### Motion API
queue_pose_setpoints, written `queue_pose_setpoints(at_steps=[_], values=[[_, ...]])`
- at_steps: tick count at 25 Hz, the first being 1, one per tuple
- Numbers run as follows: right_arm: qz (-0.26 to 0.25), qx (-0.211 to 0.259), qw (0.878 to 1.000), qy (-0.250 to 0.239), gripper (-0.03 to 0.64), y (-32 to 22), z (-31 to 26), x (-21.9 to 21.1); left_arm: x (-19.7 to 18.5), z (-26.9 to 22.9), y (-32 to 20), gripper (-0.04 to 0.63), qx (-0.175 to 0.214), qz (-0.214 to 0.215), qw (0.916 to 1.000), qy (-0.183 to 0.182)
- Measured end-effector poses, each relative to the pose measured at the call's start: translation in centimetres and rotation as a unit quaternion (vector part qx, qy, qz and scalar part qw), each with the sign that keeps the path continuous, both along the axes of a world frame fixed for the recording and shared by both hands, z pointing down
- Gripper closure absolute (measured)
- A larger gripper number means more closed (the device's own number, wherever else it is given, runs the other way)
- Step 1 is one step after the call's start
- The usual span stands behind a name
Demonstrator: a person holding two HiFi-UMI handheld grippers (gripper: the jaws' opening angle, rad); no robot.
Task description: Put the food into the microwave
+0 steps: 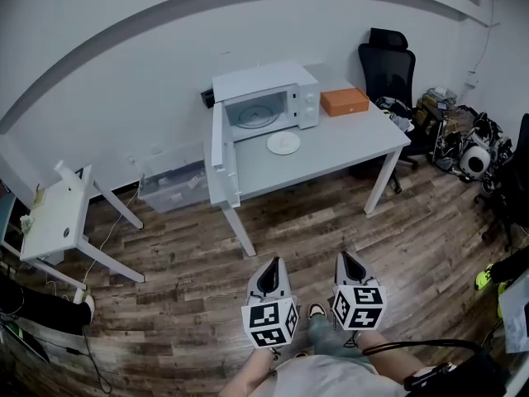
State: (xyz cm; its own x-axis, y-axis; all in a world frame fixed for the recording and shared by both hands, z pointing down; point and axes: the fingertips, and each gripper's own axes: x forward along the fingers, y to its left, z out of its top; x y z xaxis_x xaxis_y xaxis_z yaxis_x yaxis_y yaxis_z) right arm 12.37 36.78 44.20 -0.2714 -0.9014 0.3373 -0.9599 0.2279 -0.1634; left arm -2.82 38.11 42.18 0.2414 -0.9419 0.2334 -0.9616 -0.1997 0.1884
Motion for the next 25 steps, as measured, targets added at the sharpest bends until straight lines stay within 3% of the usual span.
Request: queue_pose_setpoints(at_steps=[25], values=[[-0.058,0.02,0.998,-0.005,0.6,-16.9,-2.6,1.1,2.4,-1.5,-15.4,0.594,0.008,-0.046,0.9989,-0.006]])
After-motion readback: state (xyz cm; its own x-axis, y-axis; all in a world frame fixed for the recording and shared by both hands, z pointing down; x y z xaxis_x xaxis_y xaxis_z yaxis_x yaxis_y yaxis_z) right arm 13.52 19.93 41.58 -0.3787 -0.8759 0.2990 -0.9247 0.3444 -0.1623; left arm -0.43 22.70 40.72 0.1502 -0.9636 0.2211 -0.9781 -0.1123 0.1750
